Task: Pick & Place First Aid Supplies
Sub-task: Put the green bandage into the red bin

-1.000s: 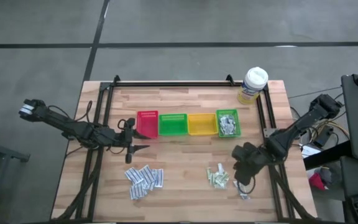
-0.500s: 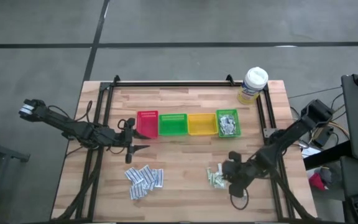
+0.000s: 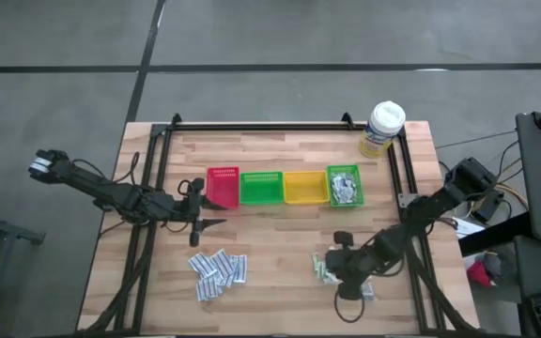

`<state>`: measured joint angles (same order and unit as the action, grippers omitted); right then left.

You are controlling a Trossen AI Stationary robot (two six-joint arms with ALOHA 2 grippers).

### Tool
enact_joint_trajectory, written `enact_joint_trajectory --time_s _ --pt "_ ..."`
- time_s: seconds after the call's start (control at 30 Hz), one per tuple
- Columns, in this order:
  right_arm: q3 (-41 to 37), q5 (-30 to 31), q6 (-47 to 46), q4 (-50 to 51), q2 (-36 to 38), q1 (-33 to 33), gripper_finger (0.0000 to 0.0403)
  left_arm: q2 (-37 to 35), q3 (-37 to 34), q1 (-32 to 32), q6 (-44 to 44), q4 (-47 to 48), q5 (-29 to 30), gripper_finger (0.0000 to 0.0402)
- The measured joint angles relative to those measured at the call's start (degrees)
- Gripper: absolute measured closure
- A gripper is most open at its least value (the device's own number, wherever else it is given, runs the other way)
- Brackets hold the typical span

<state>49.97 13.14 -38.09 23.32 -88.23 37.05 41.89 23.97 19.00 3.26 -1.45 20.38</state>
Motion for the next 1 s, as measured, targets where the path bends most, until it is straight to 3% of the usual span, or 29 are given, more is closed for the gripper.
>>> enact_joint_trajectory --time_s 0.23,0.53,1.0 --pt "2.8 -4.8 4.1 0.5 -4.0 -3.4 0.0299 0.0 0.0 0.0 -1.9 0.2 0.0 0.0252" --pt "3.2 -10.5 2.2 0.9 -4.6 -6.0 0.0255 0.0 0.0 0.0 -1.9 0.4 0.0 0.0252" --pt "3.3 -11.7 2.6 2.4 -8.3 -7.4 0.0262 0.1 0.0 0.0 -2.0 1.1 0.0 0.0252"
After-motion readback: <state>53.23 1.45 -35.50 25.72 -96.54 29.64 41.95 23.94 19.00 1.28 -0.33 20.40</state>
